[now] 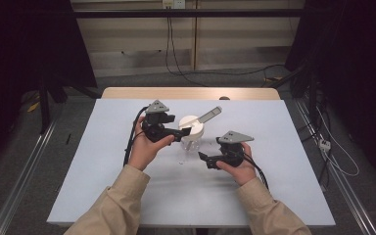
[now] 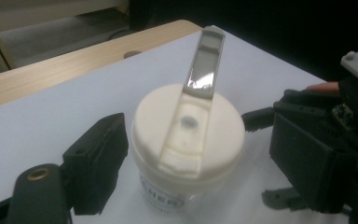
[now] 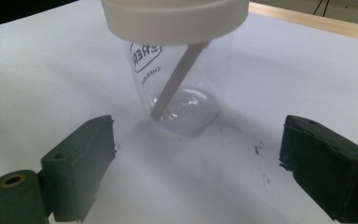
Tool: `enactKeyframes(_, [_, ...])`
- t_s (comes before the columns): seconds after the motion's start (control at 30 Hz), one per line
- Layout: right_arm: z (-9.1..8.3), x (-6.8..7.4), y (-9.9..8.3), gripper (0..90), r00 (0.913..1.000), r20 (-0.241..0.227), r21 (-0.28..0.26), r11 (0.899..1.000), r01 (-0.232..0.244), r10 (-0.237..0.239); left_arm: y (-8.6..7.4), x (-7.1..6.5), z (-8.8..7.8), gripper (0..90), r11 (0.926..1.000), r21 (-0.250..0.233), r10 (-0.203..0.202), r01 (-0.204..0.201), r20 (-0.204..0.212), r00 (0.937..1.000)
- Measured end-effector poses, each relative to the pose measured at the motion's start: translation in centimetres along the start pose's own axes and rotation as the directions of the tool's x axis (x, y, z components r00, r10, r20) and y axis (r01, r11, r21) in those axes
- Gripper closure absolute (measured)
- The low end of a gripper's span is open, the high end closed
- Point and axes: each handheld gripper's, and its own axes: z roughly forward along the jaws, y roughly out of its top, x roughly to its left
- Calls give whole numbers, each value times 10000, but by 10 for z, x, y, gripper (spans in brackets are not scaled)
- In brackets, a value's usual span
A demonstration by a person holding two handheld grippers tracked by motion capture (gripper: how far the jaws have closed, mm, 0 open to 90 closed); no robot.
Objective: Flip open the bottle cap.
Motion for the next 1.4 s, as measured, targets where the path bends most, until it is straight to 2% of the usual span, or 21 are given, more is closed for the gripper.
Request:
enactKeyframes(0.17, [-11, -2, -6, 97, 10000, 19, 79, 9999, 80, -80, -20, 4, -9, 174, 9993, 359, 56, -58, 43, 10000])
enactKeyframes(0.23, [-14, -2, -8, 97, 10000, -3, 77, 10000, 25, -24, -29, 7, -13, 155, 9990, 429, -110, 109, 1, 9999])
enactKeyframes(0.47, [-25, -4, -13, 92, 10000, -66, 61, 10000, -2, 3, -56, 18, -27, 88, 9977, 632, -258, 261, -57, 9997])
enactKeyframes(0.53, [-26, -4, -15, 90, 10000, -82, 65, 10000, 6, -6, -64, 21, -30, 82, 9980, 510, -376, 382, -121, 9992])
enactKeyframes(0.77, [-33, -4, -19, 89, 9999, -64, 129, 9999, 100, -99, -78, 27, -42, 73, 9976, 562, -384, 400, -278, 9989])
enactKeyframes(1.03, [-42, -7, -25, 90, 9999, 49, 151, 9998, 104, -105, -94, 32, -60, 72, 9984, 411, -376, 396, -484, 9981])
enactKeyframes(1.1, [-45, -7, -27, 92, 9999, 54, 131, 9998, 121, -121, -98, 34, -65, 72, 9979, 375, -512, 532, -516, 9974])
enactKeyframes(1.4, [-56, -10, -32, 95, 9999, 73, 64, 9999, 141, -141, -116, 40, -83, 72, 9972, 489, -529, 566, -741, 9958])
